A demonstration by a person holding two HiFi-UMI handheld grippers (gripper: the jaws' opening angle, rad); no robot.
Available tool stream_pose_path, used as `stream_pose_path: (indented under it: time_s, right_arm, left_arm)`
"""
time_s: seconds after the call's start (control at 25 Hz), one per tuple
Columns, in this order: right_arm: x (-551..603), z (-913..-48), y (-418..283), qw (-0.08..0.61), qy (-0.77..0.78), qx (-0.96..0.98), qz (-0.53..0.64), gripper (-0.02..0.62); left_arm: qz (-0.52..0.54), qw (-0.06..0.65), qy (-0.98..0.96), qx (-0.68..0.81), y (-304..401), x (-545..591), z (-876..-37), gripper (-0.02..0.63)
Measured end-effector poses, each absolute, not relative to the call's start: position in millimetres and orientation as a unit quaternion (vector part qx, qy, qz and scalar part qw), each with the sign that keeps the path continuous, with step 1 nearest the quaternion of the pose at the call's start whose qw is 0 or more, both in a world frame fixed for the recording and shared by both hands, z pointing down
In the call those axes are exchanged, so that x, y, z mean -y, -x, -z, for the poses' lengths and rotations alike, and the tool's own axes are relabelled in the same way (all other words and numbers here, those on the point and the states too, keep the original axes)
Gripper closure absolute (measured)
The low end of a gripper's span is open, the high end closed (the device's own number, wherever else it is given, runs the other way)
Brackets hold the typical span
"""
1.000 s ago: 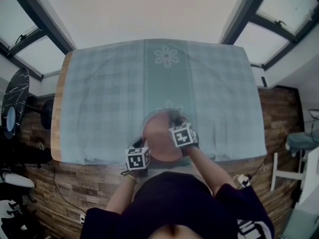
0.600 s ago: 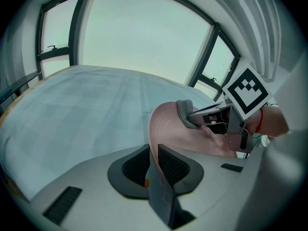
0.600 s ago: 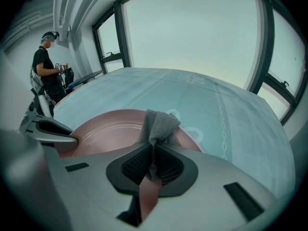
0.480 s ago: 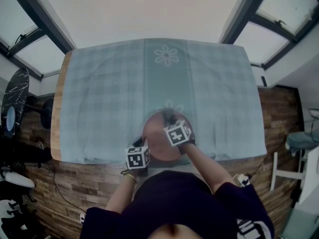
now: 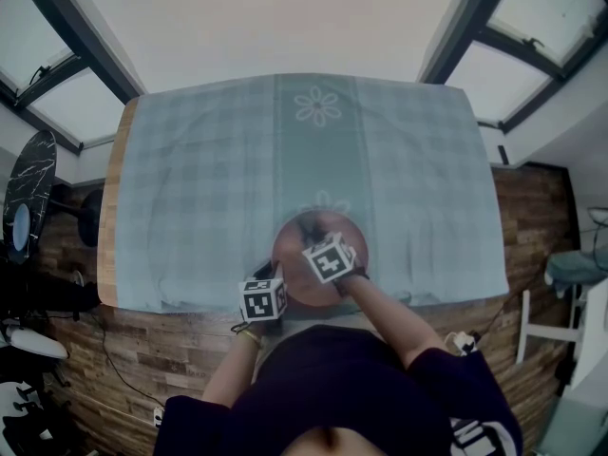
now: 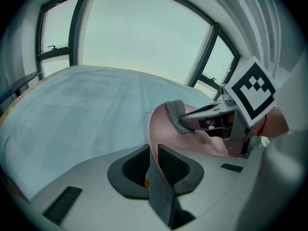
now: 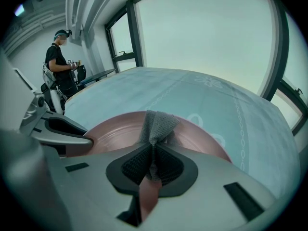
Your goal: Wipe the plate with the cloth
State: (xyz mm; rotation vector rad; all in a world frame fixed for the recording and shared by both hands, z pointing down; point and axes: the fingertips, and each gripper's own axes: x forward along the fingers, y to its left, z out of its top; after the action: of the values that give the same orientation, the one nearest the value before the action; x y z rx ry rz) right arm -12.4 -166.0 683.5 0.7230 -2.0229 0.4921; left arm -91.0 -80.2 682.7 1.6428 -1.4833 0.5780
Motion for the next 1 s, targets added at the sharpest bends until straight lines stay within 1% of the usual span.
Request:
stream_pose_path:
  time_s: [0.52,0.68,1.0]
  right_arm:
    - [122.5,-682.5,38.8,0.449,-0.224,0.841,-0.201,0.563]
    - [116.1,-677.5,44.9,0.449,-0.210,0.849,-0.183,0.563]
    - [94.2,-678.0,49.3,0.443,-0.184,0.851,-0.217,0.563]
  left_arm:
    - [-0.228,0.418,-0.653,0.589,89.0,78.8,-680.2,0.540]
    - [-0.227,0.419,-0.654,0.587,89.0,79.4,-680.8,0.541]
    - [-0.230,0.417,-0.654,0.587,88.6,79.2,-680.5,0.540]
